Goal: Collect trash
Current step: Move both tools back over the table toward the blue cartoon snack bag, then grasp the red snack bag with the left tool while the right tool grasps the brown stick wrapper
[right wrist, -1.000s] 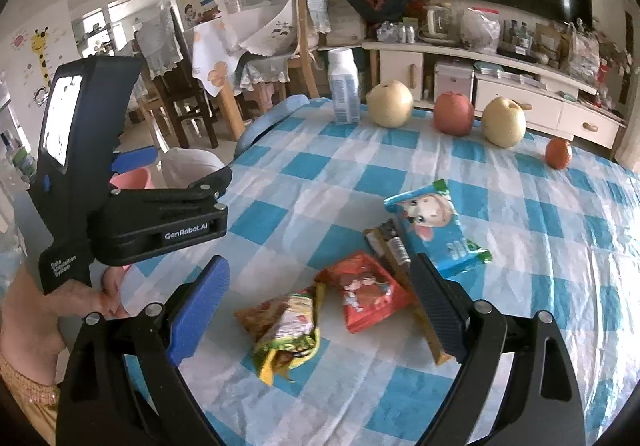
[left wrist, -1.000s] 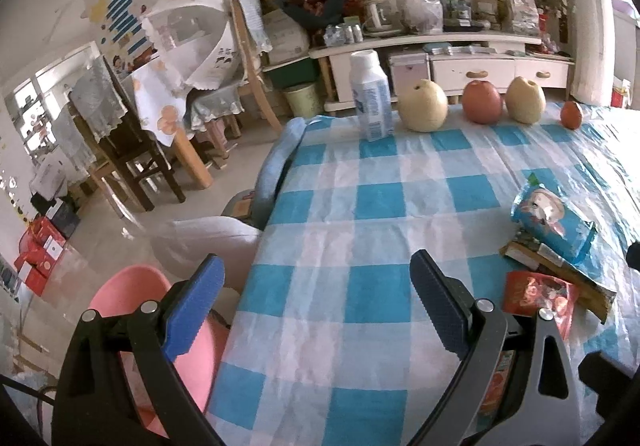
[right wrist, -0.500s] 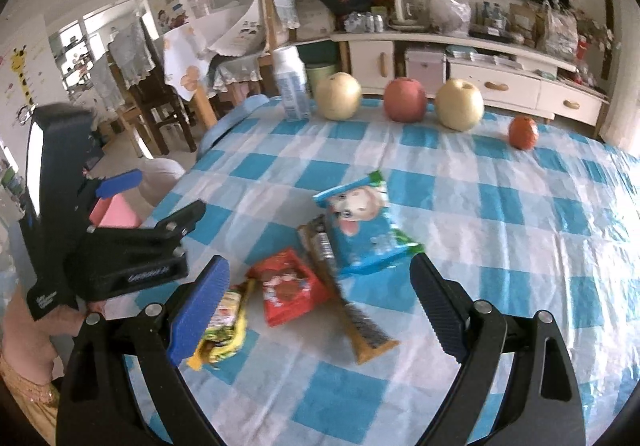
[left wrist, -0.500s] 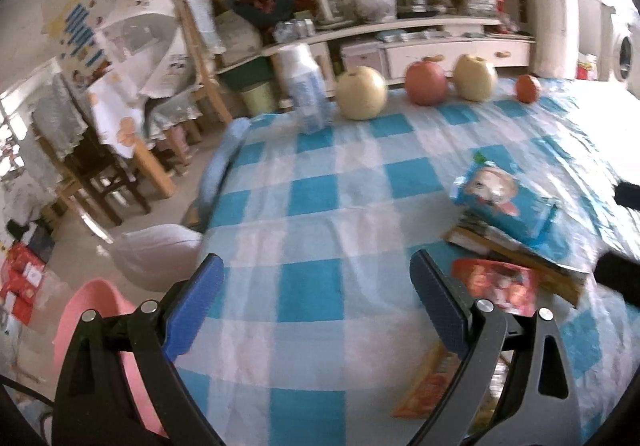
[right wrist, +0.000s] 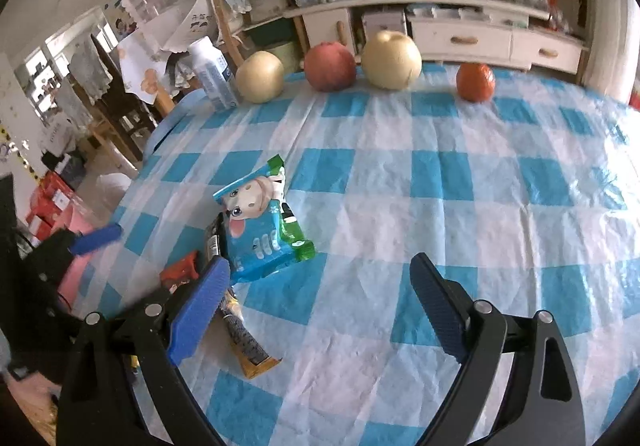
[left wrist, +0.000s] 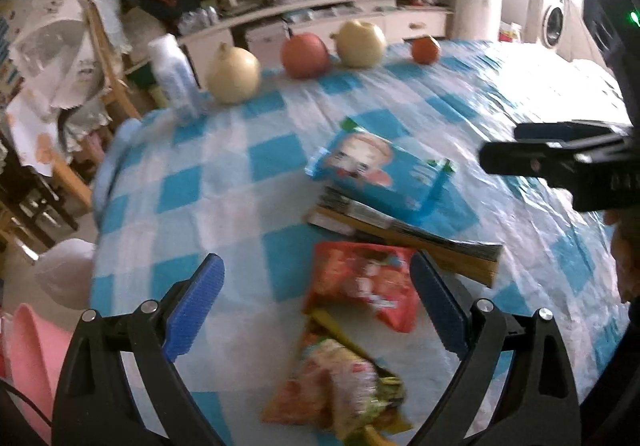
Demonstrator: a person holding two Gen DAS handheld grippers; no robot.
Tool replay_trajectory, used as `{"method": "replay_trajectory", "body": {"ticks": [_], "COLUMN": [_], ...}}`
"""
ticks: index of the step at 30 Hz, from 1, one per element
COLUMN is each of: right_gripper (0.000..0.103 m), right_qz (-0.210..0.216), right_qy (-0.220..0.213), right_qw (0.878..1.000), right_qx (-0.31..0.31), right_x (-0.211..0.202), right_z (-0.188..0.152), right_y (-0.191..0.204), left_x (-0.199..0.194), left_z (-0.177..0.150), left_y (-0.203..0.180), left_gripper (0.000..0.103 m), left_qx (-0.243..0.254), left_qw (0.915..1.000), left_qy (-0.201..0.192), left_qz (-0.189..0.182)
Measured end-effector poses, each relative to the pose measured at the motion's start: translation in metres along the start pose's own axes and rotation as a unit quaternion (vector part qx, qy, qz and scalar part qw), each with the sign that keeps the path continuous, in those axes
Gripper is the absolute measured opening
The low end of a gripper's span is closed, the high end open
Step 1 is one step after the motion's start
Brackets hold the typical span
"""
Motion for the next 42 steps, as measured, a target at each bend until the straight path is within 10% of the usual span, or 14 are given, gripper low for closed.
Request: {"method": "replay_trajectory", "body": {"ticks": [15, 22, 42], "right_gripper": [0.090, 0.070, 0.058], "right_qz": [0.094, 0.102, 0.103], "right_qy": [0.057, 0.087, 0.091], "right_qw": [0.994, 0.991, 0.990], "right_qx": [-0.002, -0.022, -0.035], "right_x": [0.011, 0.025, 0.043], "right_z": [-0.014, -0.022, -0.021], "right_y": [0.022, 0.033, 0.037], "left_x": [0.027, 0.040, 0.046], "left_z": [-0.008, -0.009, -0.008], "left_y": [-0.021, -0.011, 0.013], "left_gripper": [0.094, 0.091, 0.059], "left_qx": [0.013, -0.010, -0.042], "left_qw": [0.9985, 0.9974, 0.9970], "left_qy": [0.047, 0.062, 0.036], "left_qz": [-0.025, -0.034, -0.053]}}
Point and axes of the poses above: each gripper's, at about its wrist camera, not at the fingertips, and x roughly the way its jaws point, y to its left, z to its top, the point moved 1 cm from there along x, roughly the way its jaws point, and after that the axes turned 8 degrees about z, right-handed, at the moved point
